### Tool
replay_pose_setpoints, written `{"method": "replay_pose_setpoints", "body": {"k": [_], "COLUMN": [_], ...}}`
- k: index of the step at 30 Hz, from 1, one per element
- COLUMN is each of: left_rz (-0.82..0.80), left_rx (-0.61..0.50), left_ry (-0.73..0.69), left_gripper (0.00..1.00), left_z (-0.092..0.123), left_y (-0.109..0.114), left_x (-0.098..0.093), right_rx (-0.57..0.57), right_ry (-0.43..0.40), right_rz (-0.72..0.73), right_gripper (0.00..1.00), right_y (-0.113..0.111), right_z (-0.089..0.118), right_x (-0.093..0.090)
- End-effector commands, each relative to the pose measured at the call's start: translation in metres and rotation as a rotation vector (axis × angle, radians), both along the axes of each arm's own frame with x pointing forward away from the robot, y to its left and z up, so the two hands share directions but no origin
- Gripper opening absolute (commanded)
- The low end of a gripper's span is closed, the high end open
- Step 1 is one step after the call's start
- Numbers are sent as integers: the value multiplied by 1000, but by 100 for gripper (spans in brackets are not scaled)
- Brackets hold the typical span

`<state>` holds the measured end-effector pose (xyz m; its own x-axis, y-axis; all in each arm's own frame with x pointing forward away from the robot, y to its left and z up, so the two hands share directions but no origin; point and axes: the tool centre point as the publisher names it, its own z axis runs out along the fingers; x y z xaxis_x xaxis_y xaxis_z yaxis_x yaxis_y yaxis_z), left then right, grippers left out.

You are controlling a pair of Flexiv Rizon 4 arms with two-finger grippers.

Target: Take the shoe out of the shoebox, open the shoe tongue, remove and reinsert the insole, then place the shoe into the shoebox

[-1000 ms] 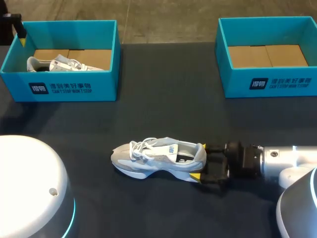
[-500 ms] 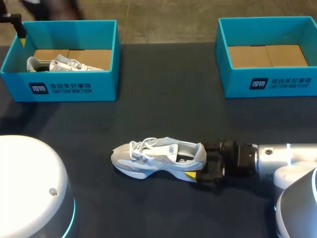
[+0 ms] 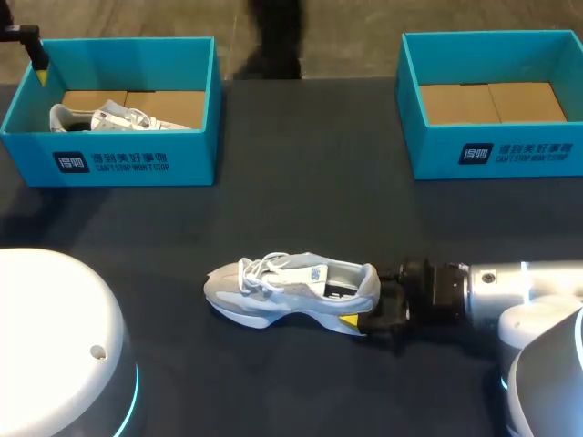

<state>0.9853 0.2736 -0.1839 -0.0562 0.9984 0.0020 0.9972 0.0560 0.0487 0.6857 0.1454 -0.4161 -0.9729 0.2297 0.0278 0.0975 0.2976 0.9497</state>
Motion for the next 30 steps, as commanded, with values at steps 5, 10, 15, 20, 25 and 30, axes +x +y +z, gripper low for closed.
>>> {"method": "replay_pose_setpoints", "body": {"k": [5, 10, 15, 20, 25, 30], "left_rz": [0, 0, 0, 0, 0, 0], "left_rx": [2, 2, 2, 2, 2, 2], "left_ry": [-2, -2, -2, -2, -2, -2], "left_gripper": [100, 100, 100, 100, 100, 100], "left_z": [0, 0, 0, 0, 0, 0], "left_y": [0, 0, 0, 0, 0, 0], "left_x": [-1, -1, -1, -1, -1, -1], "right_rx": [-17, -32, -38, -37, -35, -39], "right_ry": [-5, 0, 5, 14, 14, 14], "right_rz": [52, 90, 127, 141, 151, 161], "right_gripper": [0, 0, 0, 0, 0, 0], "right_y": [6, 12, 15, 14, 12, 12], "right_z": [2, 3, 3, 1, 0, 0], "right_x": [2, 8, 10, 14, 14, 13]}}
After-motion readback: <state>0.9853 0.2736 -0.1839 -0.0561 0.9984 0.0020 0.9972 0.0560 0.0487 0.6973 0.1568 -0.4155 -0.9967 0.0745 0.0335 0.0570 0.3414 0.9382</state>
